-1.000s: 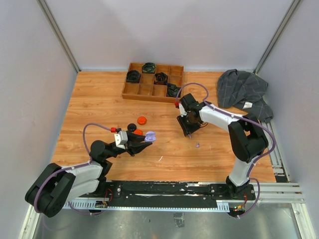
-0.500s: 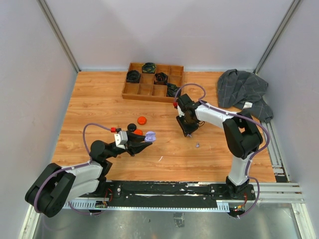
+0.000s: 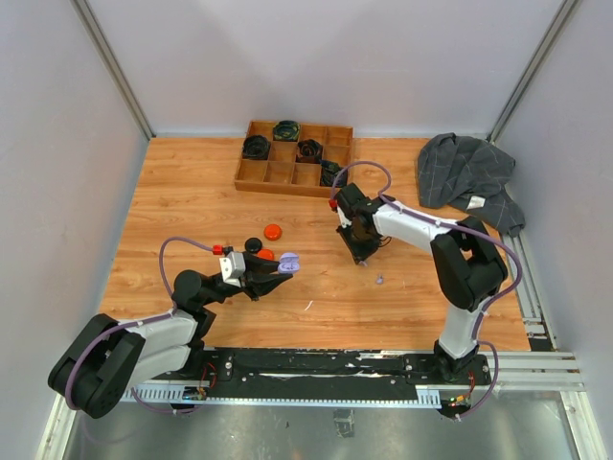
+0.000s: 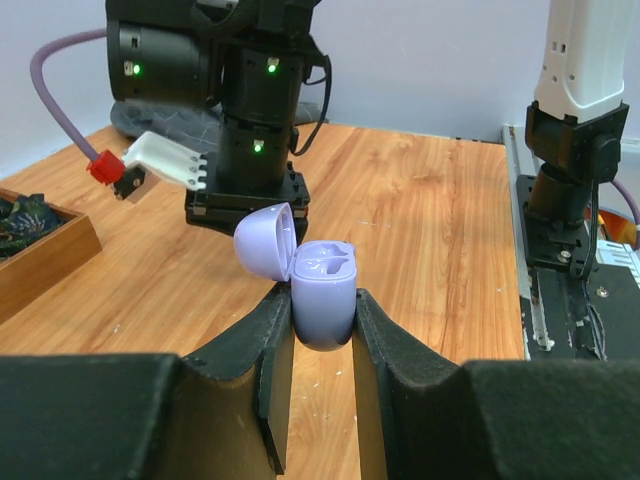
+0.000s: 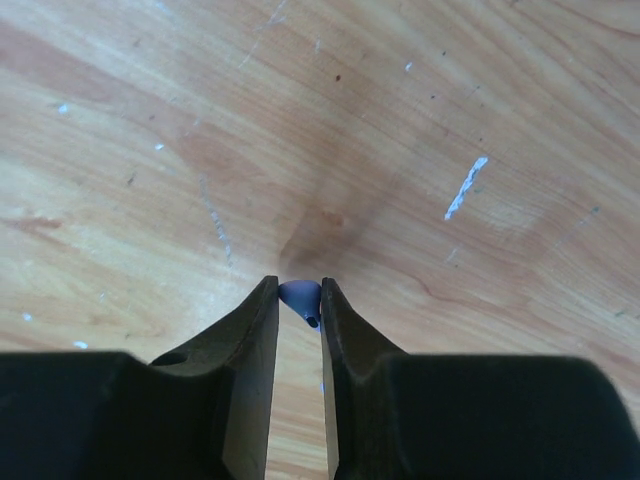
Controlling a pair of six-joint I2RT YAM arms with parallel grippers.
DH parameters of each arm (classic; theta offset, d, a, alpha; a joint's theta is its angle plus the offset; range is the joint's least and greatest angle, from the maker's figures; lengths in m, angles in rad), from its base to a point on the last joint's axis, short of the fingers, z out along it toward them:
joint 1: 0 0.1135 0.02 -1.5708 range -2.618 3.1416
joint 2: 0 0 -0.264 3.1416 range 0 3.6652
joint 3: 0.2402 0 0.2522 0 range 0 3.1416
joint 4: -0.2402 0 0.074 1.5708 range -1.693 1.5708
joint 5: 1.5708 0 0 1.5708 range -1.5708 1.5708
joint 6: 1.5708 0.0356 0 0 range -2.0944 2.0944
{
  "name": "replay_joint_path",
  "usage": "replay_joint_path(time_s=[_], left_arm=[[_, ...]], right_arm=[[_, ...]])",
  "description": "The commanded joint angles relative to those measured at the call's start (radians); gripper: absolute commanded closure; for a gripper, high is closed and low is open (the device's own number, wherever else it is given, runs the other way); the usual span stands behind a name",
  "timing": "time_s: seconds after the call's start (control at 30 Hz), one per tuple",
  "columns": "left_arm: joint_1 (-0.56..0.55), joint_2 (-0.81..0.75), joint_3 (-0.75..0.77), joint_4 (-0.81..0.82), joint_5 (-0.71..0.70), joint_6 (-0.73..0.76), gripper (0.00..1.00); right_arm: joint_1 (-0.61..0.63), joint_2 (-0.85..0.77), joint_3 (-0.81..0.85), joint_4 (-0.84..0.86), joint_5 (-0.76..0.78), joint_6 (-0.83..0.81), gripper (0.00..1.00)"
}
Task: Insert the wireless bluetooth earbuds into the charging case
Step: Pick up the earbud from the center of the board.
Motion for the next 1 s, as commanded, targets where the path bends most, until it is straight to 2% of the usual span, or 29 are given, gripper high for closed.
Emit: replay_joint_path(time_s=[0.0,0.43,0.7,0.97], left_arm=[[-0.008,-0.011,0.020,0.028,-0.002,0.004,1.00],[-0.007,-0.044,-0.016,0.073,-0.036,0.020,1.00],[-0.009,-0.079,-0.032,0.071,-0.058,0.043,1.00],[-0.009,-0.092,-0.048,0.091,-0.077,0.055,1.00]], right_arm=[[0.043,-0.105,-0.007,-0.023,0.045,0.005,0.80],[0.211,-0.430,-0.023,0.128,0.106,0.093,0.81],[0.313,-0.592,-0.090,0.313,0.100,0.155,0.82],[0.451,-0.664,-0.184,0.567,0.095,0.193,0.82]])
